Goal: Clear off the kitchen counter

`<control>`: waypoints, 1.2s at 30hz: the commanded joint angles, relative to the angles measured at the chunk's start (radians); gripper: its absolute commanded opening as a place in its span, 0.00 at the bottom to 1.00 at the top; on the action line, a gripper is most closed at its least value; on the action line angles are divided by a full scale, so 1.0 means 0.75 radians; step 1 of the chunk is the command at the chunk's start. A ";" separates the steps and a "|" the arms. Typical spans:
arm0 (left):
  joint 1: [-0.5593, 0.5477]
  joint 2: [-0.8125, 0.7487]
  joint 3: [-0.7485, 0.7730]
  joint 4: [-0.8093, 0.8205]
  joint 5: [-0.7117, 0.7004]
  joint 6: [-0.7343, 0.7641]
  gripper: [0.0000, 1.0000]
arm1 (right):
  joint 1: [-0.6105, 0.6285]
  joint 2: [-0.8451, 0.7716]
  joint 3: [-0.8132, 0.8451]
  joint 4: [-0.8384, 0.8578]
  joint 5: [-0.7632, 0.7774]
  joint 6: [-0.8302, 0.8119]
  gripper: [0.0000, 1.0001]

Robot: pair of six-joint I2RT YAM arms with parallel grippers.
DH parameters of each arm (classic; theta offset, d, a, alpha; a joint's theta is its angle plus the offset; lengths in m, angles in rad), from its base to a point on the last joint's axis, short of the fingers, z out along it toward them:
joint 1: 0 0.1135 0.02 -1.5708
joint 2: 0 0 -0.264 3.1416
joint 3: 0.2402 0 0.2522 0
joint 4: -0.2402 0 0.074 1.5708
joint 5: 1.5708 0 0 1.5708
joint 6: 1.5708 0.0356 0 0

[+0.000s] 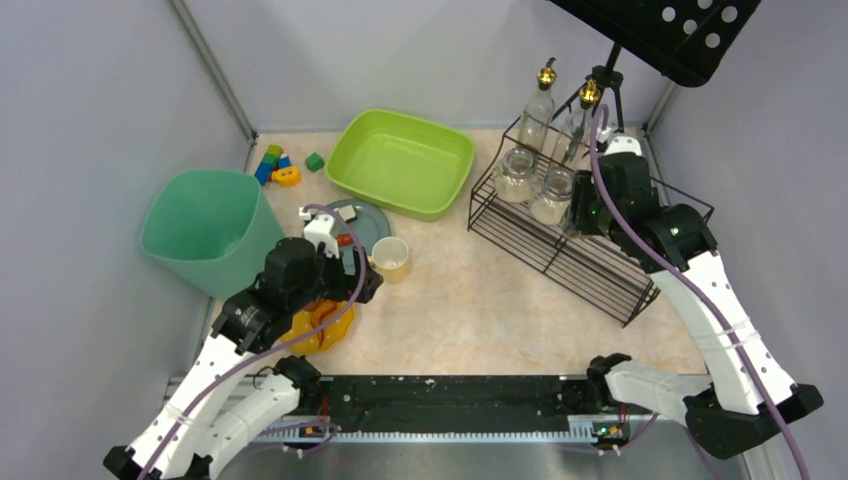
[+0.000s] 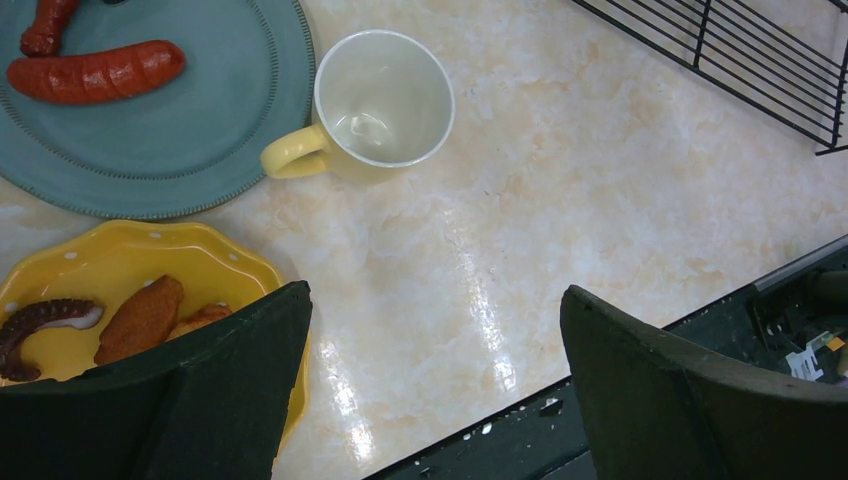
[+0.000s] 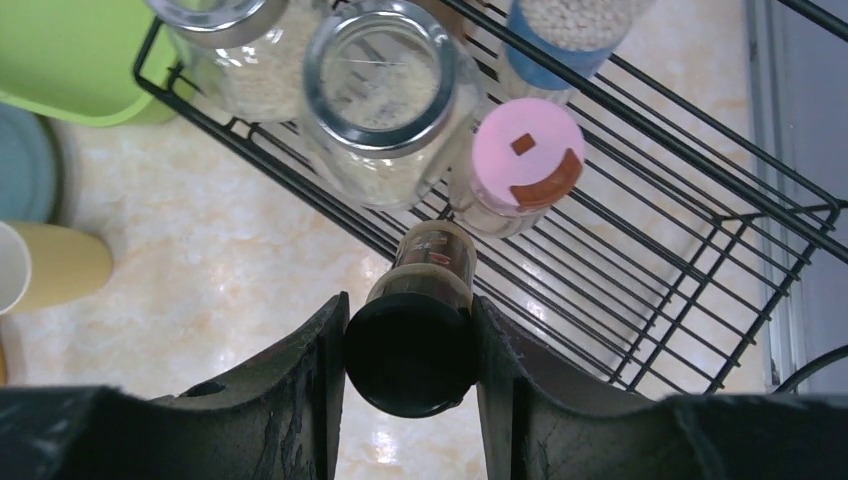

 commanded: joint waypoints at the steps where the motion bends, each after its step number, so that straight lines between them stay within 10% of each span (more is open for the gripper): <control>1: 0.007 -0.030 -0.002 0.045 0.016 0.003 0.99 | -0.111 -0.043 -0.004 -0.032 -0.027 -0.010 0.32; 36: 0.006 -0.078 -0.005 0.045 0.005 -0.001 0.99 | -0.733 -0.004 -0.276 0.133 -0.298 -0.018 0.34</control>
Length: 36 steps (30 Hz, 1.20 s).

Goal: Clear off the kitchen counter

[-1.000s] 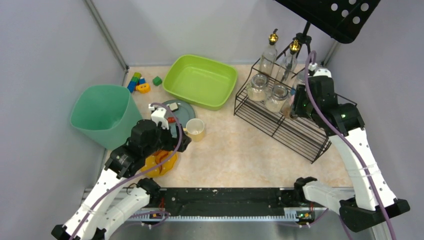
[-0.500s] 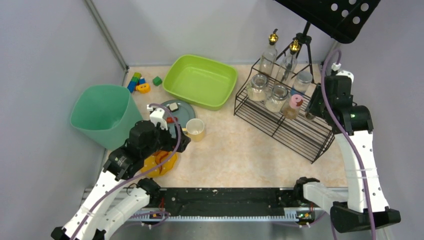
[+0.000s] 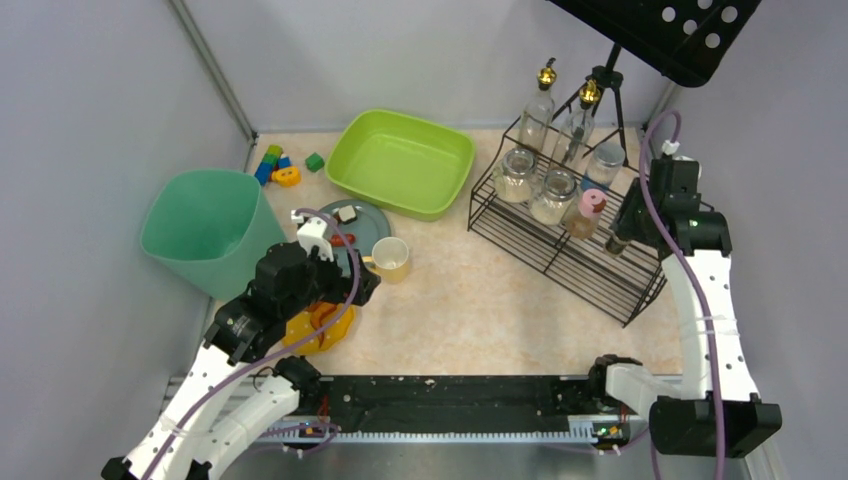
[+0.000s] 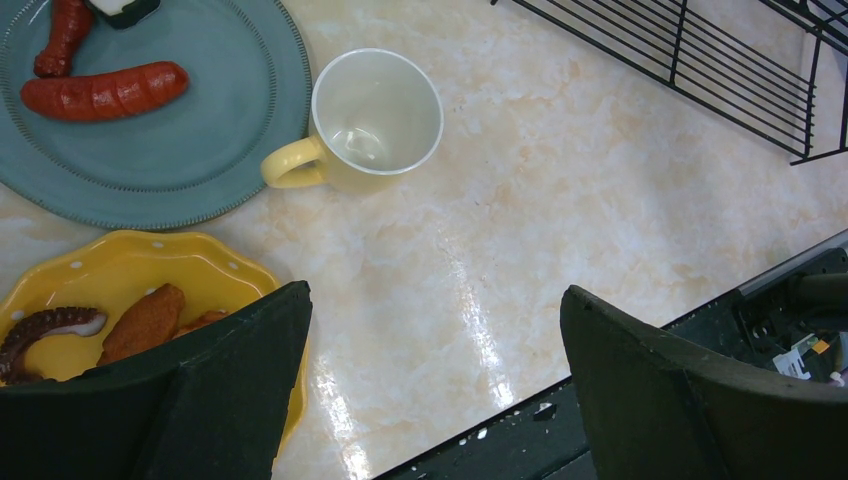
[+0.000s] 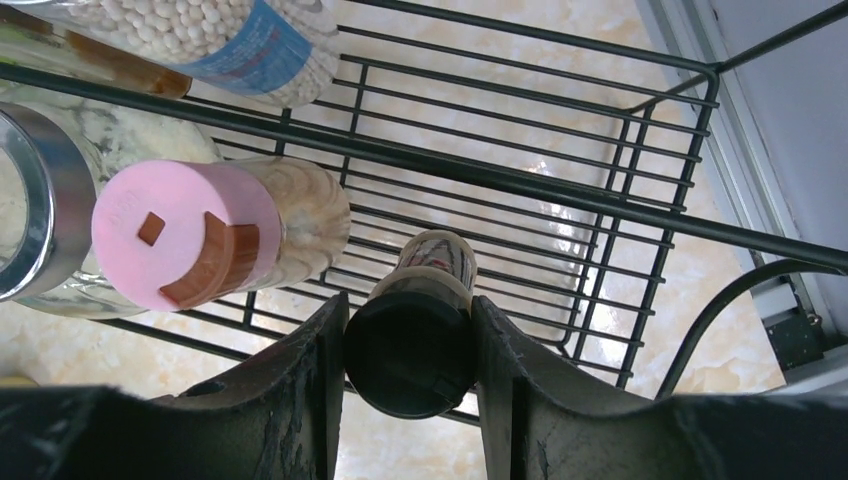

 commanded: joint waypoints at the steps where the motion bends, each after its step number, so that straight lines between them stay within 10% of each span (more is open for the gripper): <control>1: 0.007 -0.008 -0.006 0.045 0.000 -0.002 0.99 | -0.020 0.004 -0.049 0.090 -0.056 -0.012 0.35; 11: 0.006 0.003 -0.007 0.045 0.000 -0.004 0.99 | -0.022 0.003 -0.063 0.104 -0.026 -0.021 0.79; 29: 0.006 0.043 -0.008 0.044 -0.001 -0.004 0.99 | -0.019 0.012 0.422 -0.058 -0.067 -0.132 0.89; 36: 0.006 0.089 -0.005 0.042 -0.012 -0.006 0.99 | 0.029 -0.018 0.396 0.091 -0.460 -0.072 0.89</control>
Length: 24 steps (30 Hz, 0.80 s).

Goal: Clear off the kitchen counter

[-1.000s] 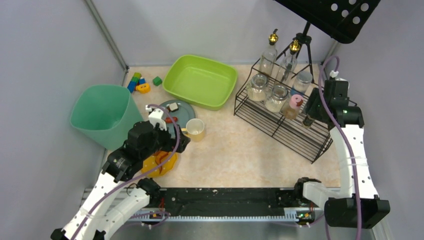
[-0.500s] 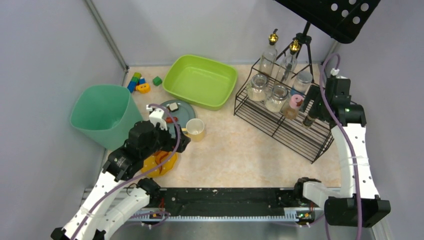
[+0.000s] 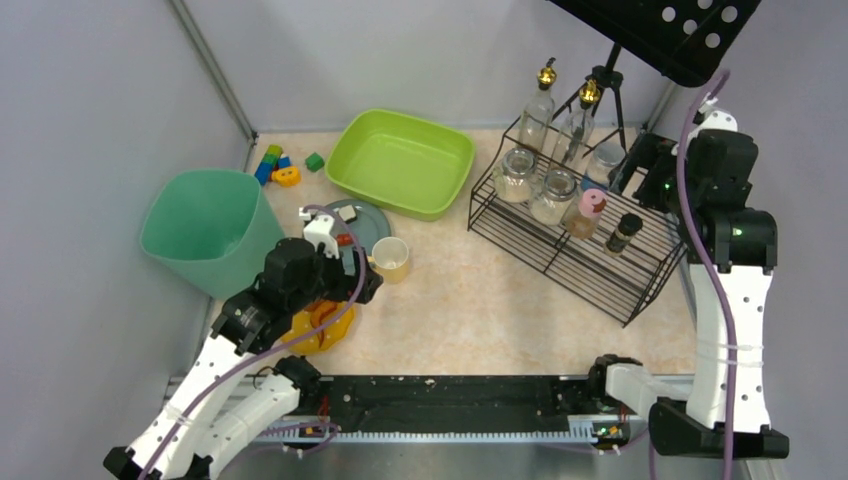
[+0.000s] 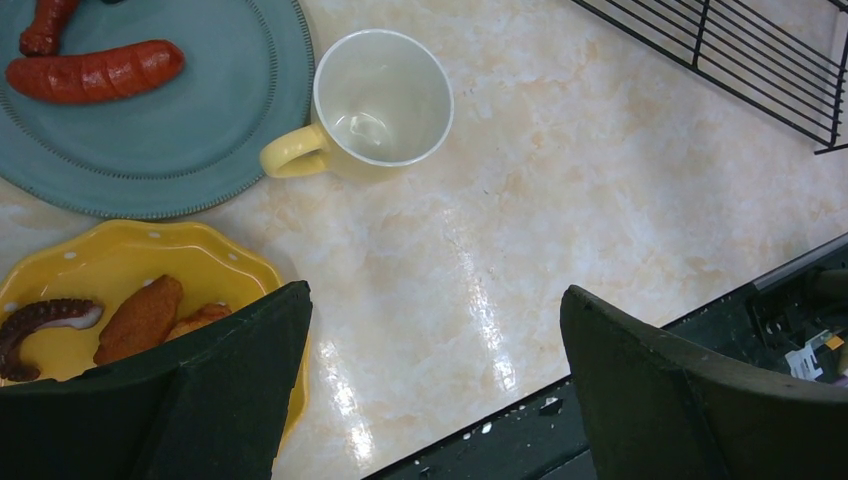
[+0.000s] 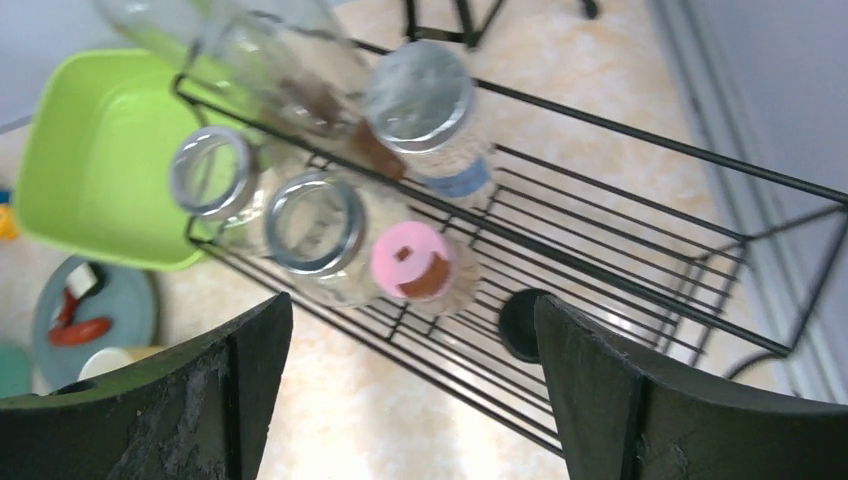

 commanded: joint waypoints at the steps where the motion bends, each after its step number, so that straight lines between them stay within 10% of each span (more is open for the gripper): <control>1: 0.007 0.032 -0.002 0.036 -0.023 -0.010 0.99 | 0.064 -0.015 -0.045 0.118 -0.290 0.031 0.89; 24: 0.007 0.159 0.010 -0.029 -0.300 -0.265 0.99 | 1.131 0.236 -0.473 0.754 -0.202 0.046 0.94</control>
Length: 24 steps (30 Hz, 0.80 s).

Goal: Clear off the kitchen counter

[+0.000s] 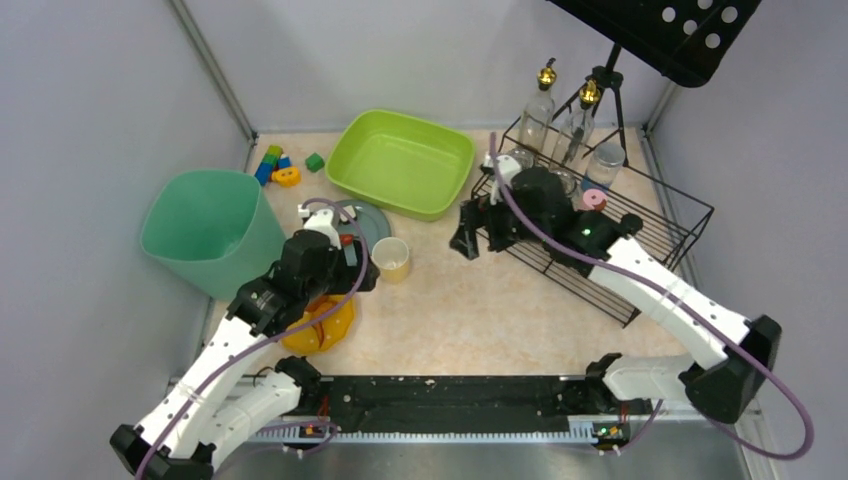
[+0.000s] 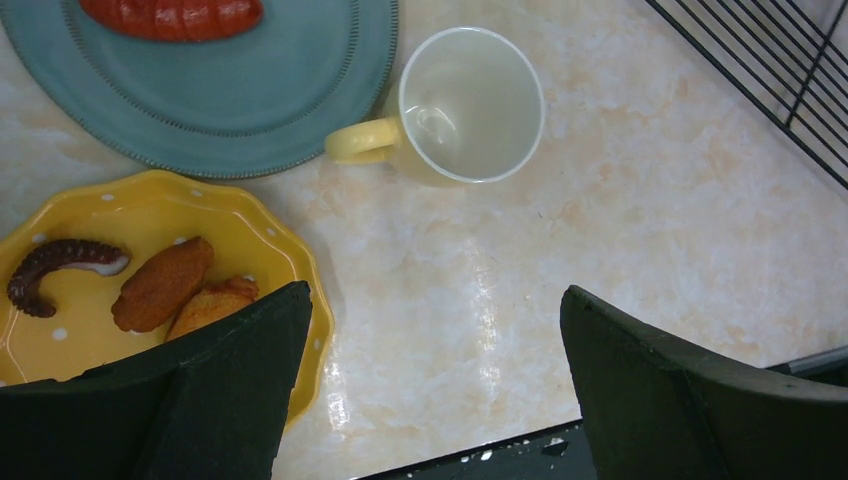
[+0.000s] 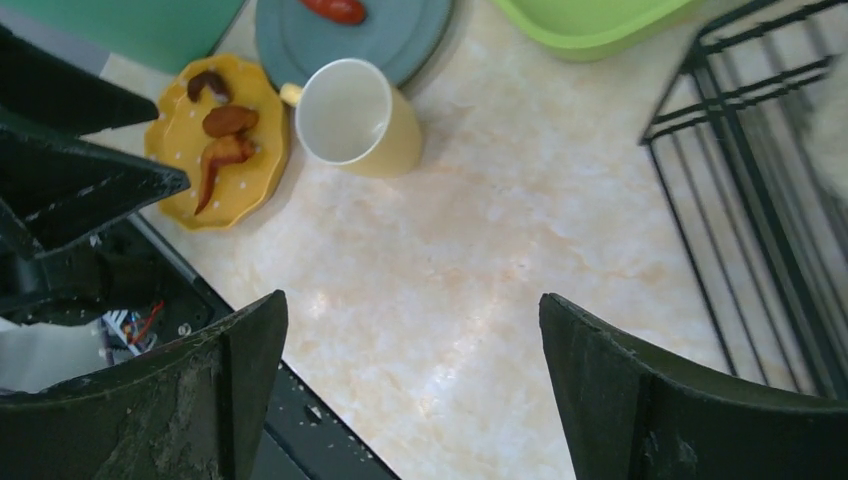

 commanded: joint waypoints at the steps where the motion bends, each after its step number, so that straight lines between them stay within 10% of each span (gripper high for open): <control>1: 0.007 0.043 0.014 -0.041 -0.159 -0.157 0.99 | 0.138 0.093 -0.032 0.247 0.003 0.011 0.98; 14: 0.010 -0.017 -0.004 -0.075 -0.400 -0.310 0.99 | 0.188 0.377 -0.210 0.897 -0.238 0.171 0.99; 24: 0.010 -0.072 -0.061 -0.063 -0.338 -0.337 0.99 | 0.209 0.670 0.027 0.717 -0.001 0.147 0.88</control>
